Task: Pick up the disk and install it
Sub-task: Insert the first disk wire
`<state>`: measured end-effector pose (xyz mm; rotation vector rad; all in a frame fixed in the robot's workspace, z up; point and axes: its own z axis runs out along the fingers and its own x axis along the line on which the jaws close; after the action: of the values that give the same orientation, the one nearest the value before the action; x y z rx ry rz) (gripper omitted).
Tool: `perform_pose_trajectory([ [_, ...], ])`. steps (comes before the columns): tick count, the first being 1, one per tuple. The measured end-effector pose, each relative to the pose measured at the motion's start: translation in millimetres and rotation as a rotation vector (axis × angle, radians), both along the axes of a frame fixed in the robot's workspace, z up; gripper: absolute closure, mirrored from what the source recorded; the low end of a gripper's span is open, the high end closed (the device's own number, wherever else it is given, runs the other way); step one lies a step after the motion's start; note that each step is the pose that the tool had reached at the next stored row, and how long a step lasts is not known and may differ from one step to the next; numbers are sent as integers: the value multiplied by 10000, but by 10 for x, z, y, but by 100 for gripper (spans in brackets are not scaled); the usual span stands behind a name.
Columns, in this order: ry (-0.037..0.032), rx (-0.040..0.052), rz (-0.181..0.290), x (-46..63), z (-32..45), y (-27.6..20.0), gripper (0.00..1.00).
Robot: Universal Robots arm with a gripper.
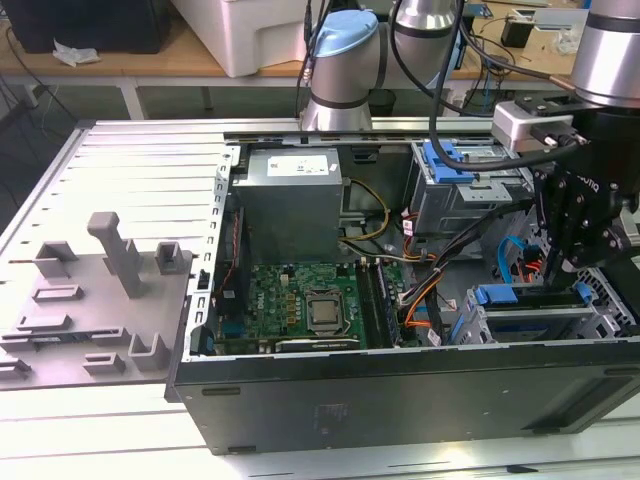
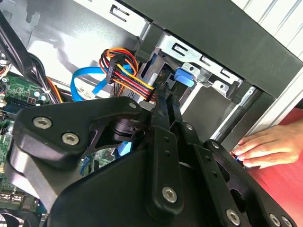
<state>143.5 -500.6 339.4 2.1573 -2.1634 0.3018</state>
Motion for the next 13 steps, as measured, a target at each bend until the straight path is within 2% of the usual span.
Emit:
perform_pose_trajectory([
  [13,0,0,1,0,-15,0,83],
])
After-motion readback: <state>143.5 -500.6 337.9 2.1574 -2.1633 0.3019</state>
